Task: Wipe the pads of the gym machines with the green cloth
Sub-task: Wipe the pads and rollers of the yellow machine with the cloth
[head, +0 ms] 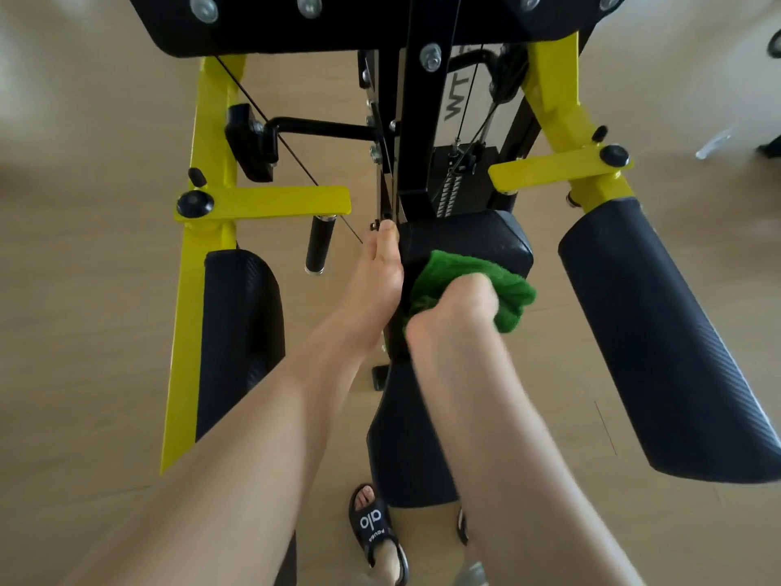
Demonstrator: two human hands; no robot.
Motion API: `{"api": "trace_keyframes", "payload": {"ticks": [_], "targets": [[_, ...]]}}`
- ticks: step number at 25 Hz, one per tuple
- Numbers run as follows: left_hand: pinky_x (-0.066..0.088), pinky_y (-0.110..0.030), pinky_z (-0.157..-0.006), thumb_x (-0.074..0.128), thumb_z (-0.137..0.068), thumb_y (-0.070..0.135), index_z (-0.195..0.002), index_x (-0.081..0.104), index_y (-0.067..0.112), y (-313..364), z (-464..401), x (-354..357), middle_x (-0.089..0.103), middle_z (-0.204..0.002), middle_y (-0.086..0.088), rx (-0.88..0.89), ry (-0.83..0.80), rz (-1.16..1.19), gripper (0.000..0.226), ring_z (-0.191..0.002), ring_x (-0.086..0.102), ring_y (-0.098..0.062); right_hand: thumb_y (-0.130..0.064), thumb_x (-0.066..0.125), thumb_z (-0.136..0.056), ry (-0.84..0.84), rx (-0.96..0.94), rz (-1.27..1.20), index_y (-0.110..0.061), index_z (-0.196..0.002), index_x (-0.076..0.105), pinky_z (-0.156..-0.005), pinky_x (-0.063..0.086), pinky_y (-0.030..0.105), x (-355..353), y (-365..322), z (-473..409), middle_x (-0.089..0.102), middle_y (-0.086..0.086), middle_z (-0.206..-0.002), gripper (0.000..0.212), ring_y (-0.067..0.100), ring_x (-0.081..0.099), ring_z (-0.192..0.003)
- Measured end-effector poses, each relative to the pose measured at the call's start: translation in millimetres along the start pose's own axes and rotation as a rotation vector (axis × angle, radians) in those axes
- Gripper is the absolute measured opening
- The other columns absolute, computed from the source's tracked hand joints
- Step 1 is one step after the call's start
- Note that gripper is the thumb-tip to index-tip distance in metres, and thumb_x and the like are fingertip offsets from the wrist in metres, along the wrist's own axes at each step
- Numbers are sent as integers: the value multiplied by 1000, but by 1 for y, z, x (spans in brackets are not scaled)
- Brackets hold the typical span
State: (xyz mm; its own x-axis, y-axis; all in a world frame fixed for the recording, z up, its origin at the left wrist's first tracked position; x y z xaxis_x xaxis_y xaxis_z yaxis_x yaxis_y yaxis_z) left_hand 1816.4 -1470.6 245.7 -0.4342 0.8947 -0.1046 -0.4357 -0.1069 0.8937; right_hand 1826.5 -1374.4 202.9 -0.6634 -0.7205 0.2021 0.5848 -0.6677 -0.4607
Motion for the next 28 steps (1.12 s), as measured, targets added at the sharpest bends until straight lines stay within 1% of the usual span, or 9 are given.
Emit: {"api": "trace_keyframes", "payload": {"ticks": [3, 7, 12, 15, 18, 20, 22, 25, 28], "targets": [[36, -25, -94, 23, -105, 56, -141, 47, 22, 3, 2, -2, 56, -125, 6, -7, -46, -77, 55, -113, 52, -10, -21, 34, -107, 10, -548, 273, 2, -147, 36, -107, 38, 32, -3, -4, 43, 33, 17, -154, 47, 30, 41, -136], [51, -28, -95, 22, -106, 48, -94, 79, 37, -6, -2, -6, 77, -99, 10, -45, -226, 135, 59, -97, 70, -1, -20, 41, -103, -63, -1432, 816, 2, -143, 45, -117, 30, 50, -2, -13, 47, 21, 24, -161, 45, 38, 21, -149], [37, -34, -111, 12, -104, 57, -129, 62, 23, -8, -12, -28, 62, -138, -4, -93, -227, 350, 66, -130, 54, -11, -28, 57, -96, -297, -2327, 1172, -9, -125, 70, -118, 25, 54, 33, -48, 55, 62, 12, -136, 37, 33, 52, -132], [39, -40, -112, 12, -100, 66, -124, 68, 16, -2, -21, -38, 69, -128, -11, -116, -235, 342, 79, -121, 62, -20, -32, 61, -95, -446, -2665, 1357, -19, -134, 64, -118, 26, 51, 30, -42, 43, 56, 5, -144, 41, 26, 50, -135], [42, -34, -102, 21, -100, 66, -101, 76, 21, 5, -14, -30, 76, -106, 1, -103, -250, 83, 71, -106, 66, -14, -23, 68, -91, -605, -3108, 1805, -25, -149, 45, -124, 1, 48, -3, -14, -17, 43, -5, -154, 63, 15, 36, -144], [32, -32, -102, 26, -100, 64, -112, 70, 23, 5, -16, -22, 68, -118, 6, 6, -222, -195, 61, -119, 56, -11, -24, 74, -84, -714, -3196, 2205, -22, -149, 37, -120, -16, 49, -21, -2, -54, 43, -11, -153, 76, 9, 33, -145], [30, -30, -102, 29, -101, 63, -117, 65, 27, 7, -15, -20, 63, -123, 9, 80, -136, -273, 53, -125, 51, -12, -26, 76, -81, -833, -3167, 2292, -22, -147, 38, -118, -20, 49, -19, -4, -57, 44, -13, -152, 77, 7, 27, -146], [33, -25, -105, 19, -103, 62, -131, 61, 16, 8, -8, -7, 62, -134, 1, 5, -213, -126, 68, -128, 53, -14, -16, 63, -89, -933, -3169, 1953, -22, -152, 33, -122, -8, 44, -10, -27, -17, 36, -6, -157, 70, 10, 18, -146], [50, -25, -88, 3, -103, 59, -105, 65, 4, 22, -9, -11, 71, -102, -5, -50, -294, -22, 83, -92, 69, -12, -13, 52, -94, -850, -2901, 1626, -14, -149, 40, -122, 11, 46, 15, -65, 29, 48, 7, -151, 57, 22, 38, -143]]}}
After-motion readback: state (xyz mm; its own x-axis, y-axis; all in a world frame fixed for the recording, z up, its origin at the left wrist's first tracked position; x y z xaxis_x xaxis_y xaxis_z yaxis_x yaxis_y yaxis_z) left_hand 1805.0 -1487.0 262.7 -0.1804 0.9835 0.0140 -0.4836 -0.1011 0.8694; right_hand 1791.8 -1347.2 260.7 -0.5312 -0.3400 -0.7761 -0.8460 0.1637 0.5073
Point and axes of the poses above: each hand's wrist, its own z-axis away from the middle knuckle, its own x-axis out of the palm, y = z × x, the point moved 6 cm from there along -z, towards the middle knuckle
